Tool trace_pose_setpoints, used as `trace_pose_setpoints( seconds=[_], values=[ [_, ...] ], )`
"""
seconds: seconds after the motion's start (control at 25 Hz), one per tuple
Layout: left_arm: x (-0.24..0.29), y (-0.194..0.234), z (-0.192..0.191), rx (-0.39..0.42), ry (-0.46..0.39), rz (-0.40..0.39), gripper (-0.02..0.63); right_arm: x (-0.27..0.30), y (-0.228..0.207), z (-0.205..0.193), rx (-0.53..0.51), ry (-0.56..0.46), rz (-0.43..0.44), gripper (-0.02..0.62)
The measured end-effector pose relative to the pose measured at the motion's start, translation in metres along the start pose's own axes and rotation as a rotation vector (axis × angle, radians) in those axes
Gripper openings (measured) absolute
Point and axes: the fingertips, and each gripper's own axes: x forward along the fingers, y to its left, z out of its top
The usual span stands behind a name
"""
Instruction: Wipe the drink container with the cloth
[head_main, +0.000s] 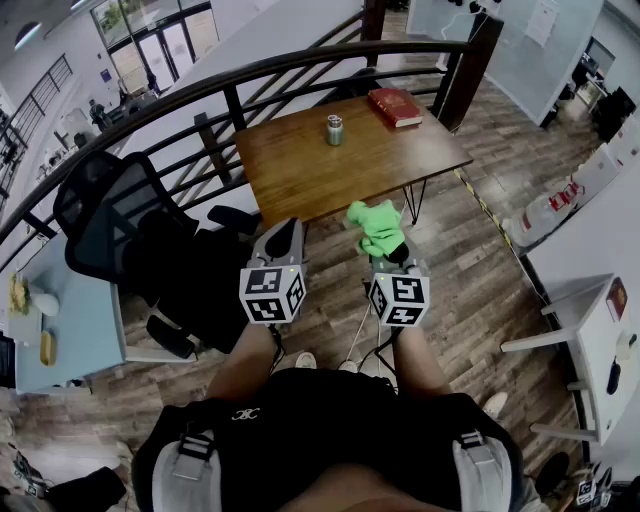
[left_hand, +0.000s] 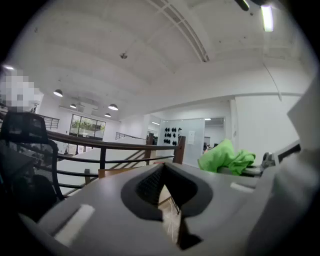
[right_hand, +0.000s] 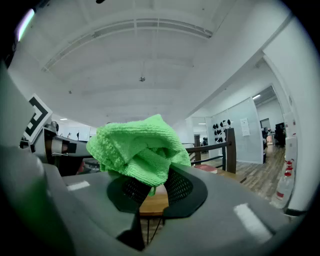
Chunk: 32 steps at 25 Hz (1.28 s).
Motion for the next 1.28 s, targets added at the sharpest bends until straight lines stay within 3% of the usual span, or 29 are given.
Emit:
trace_pose_setpoints(
  seconds=[0.32,0.84,1.12,1.28],
  values=[
    [-0.011,-0.001,0.008,-0.014,-0.04,0.027,0.054,-0.007,-0.012,0.002,0.024,-0.008,-0.019,0.058],
    [-0.012,-0.048,-0.015,0.003,-0.034,0.032,0.054,-0.03,-0.044,-0.006,0.01,-0.001,0.043,0.06],
    [0.009,-0.064,-0.019,0.069,-0.046,0.041,0.054,-0.014,-0.067,-0.008,-0.008,-0.007,0.043,0.06],
    [0.029,-0.058,-0.019,0.066,-0.039,0.044,0.054,0.004,-0.076,-0.009,-0.006,-0.01,0.048,0.06]
  ],
)
